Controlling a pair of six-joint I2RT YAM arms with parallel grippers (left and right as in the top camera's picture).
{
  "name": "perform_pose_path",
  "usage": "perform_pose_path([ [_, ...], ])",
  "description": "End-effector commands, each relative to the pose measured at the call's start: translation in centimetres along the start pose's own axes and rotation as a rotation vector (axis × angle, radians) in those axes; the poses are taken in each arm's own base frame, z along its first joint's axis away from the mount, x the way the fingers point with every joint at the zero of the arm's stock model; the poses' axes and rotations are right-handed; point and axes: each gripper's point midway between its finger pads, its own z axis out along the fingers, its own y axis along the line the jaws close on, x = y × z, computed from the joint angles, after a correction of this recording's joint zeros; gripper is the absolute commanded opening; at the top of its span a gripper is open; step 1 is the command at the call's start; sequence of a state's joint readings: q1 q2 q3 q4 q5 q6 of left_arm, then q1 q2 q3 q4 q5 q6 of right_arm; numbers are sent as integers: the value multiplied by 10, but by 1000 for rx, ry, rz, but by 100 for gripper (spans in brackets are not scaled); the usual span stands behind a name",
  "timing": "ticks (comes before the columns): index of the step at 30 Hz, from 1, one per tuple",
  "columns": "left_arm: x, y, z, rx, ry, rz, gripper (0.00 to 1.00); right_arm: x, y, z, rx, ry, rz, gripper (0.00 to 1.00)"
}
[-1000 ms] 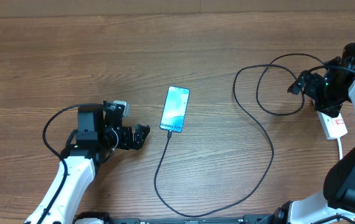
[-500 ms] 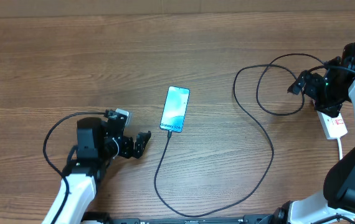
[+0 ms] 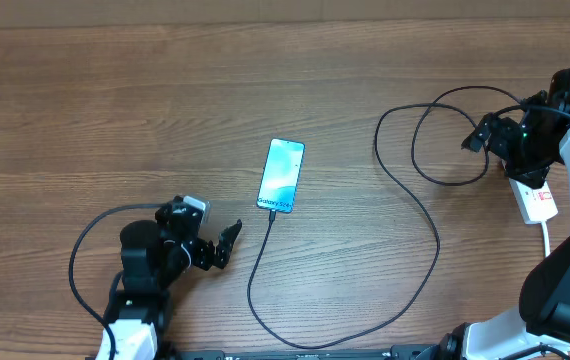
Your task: Plug charger to phone and switch on socket
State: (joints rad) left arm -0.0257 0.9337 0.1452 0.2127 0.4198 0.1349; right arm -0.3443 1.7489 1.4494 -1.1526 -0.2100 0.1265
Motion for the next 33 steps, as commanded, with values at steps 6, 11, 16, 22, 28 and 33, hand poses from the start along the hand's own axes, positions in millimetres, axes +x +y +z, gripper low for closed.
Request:
perform_pose_path([
  [6, 12, -5, -11, -20, -84, 53, 99, -8, 6, -18, -13, -60, -22, 100],
  [11, 12, -5, -14, -32, -90, 56, 100, -8, 6, -18, -13, -60, -22, 100],
  [16, 12, -4, -16, -39, -90, 56, 100, -8, 6, -18, -13, -60, -22, 100],
  [22, 12, -5, -19, -41, -91, 57, 100, -8, 6, -18, -13, -60, -22, 100],
  [28, 15, -6, -24, -51, -84, 54, 99, -8, 6, -18, -13, -60, -22, 100],
  [33, 17, -4, -32, -87, -86, 50, 99, -8, 6, -18, -13, -60, -22, 100],
])
